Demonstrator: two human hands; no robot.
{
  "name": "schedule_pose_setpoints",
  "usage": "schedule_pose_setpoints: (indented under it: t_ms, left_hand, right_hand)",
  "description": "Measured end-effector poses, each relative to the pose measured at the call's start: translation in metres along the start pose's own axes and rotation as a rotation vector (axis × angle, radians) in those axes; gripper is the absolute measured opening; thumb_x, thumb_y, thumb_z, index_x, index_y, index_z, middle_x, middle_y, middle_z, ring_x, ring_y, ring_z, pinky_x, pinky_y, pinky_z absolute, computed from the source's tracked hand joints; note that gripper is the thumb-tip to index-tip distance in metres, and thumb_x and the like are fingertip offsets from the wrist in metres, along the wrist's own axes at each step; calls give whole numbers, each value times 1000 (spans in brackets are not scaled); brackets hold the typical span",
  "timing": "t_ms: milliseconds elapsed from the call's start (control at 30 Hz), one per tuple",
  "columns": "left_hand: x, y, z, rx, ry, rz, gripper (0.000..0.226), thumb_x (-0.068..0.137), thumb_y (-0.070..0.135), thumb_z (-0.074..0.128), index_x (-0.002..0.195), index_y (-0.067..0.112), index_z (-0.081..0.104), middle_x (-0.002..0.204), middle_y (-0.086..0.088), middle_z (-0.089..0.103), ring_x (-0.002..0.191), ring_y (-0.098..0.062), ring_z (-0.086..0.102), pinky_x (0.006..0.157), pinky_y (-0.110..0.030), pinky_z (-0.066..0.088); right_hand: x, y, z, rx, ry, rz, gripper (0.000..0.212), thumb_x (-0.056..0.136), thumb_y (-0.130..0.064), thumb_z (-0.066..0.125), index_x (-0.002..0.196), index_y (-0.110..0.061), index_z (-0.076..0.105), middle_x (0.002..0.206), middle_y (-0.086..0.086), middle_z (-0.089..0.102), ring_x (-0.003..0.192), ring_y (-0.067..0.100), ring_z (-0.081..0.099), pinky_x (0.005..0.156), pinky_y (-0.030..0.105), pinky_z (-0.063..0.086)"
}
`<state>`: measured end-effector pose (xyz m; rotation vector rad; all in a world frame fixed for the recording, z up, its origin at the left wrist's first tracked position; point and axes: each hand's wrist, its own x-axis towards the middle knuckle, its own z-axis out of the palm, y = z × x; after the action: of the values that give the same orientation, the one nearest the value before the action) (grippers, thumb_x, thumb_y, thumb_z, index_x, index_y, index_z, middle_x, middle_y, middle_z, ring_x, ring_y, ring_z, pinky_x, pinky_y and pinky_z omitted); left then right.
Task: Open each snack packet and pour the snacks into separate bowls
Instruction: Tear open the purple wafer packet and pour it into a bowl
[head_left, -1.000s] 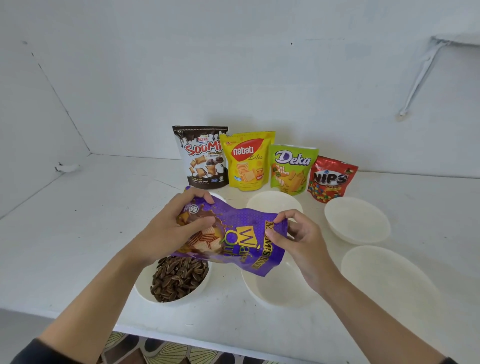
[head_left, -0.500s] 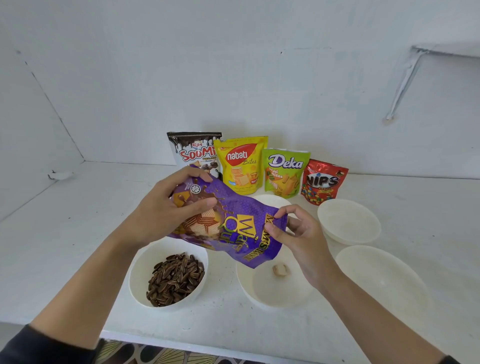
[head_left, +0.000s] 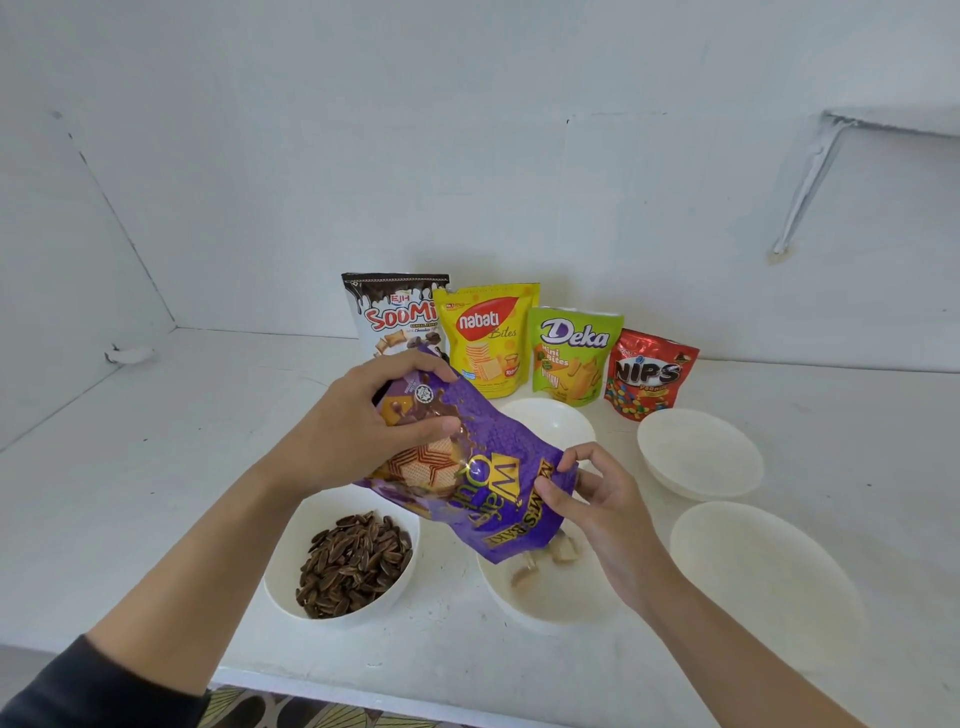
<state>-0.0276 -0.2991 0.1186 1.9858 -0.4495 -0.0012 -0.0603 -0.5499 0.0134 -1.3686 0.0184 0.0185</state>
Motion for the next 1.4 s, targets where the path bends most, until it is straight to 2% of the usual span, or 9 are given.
schedule_pose_setpoints:
  t_ms: [100, 300, 467, 833, 933, 1100, 1167, 1267, 1400]
  left_hand:
    - [1, 5, -4, -22, 19, 14, 33, 81, 21, 80, 111, 27, 68, 108, 6, 74, 96, -15, 76, 73, -35, 65]
    - [5, 27, -17, -80, 56, 57, 31, 82, 14, 78, 111, 19, 67, 105, 0, 76, 92, -17, 77, 74, -33, 64]
    - [7, 40, -21, -73, 35, 98, 34, 80, 18, 78, 112, 21, 67, 107, 3, 76, 94, -16, 77, 73, -32, 64]
    - [7, 12, -3, 82, -19, 90, 39, 80, 35, 80, 117, 33, 67, 125, 6, 66, 108, -16, 71, 78, -36, 64]
    - [9, 14, -3, 82, -32, 98, 39, 81, 35, 79, 118, 34, 67, 125, 5, 66, 110, -16, 70, 77, -36, 64]
    - [9, 29, -8, 128, -33, 150, 37, 81, 39, 79, 116, 38, 67, 123, 13, 66, 111, -12, 68, 82, -38, 63]
    - [10, 35, -10, 160, -45, 169, 37, 80, 43, 78, 115, 40, 66, 124, 14, 65, 113, -13, 67, 84, -41, 62]
    - [11, 37, -10, 143, -49, 167, 36, 80, 42, 77, 114, 39, 67, 122, 13, 67, 110, -14, 69, 83, -42, 62]
    - [10, 23, -2, 146, -36, 134, 37, 80, 41, 79, 115, 36, 68, 120, 13, 68, 111, -13, 68, 87, -44, 61]
  right_hand:
    - [1, -9, 2, -9, -1, -43, 25, 87, -6, 74, 93, -8, 50, 101, 17, 76, 94, 31, 74, 73, 36, 60]
    - [10, -33, 9, -50, -2, -208, 28, 81, -18, 79, 90, -15, 53, 100, 23, 73, 96, 42, 70, 84, 55, 54]
    - [15, -35, 6, -112, -19, -294, 25, 85, -21, 78, 90, -19, 53, 100, 25, 71, 97, 41, 70, 82, 59, 55]
    - [8, -3, -12, -281, -49, -240, 25, 88, -25, 74, 87, -20, 50, 87, 14, 69, 79, 27, 64, 71, 44, 52]
    - [6, -4, -11, -321, -42, -264, 27, 87, -34, 72, 88, -18, 50, 87, 7, 69, 83, 28, 65, 72, 44, 53]
    - [6, -8, -8, -525, 28, -385, 34, 83, -53, 71, 90, -25, 53, 98, -7, 60, 100, 14, 59, 87, 33, 51]
    - [8, -12, -6, -533, 29, -435, 30, 84, -46, 74, 92, -24, 55, 101, -7, 55, 103, 13, 58, 87, 32, 52]
    - [8, -17, -4, -422, -83, -408, 23, 89, -26, 75, 92, -17, 53, 89, -9, 61, 87, 11, 61, 82, 37, 54]
    - [8, -11, -6, -418, -108, -360, 25, 88, -22, 77, 91, -15, 53, 81, -5, 63, 77, 14, 61, 77, 43, 53]
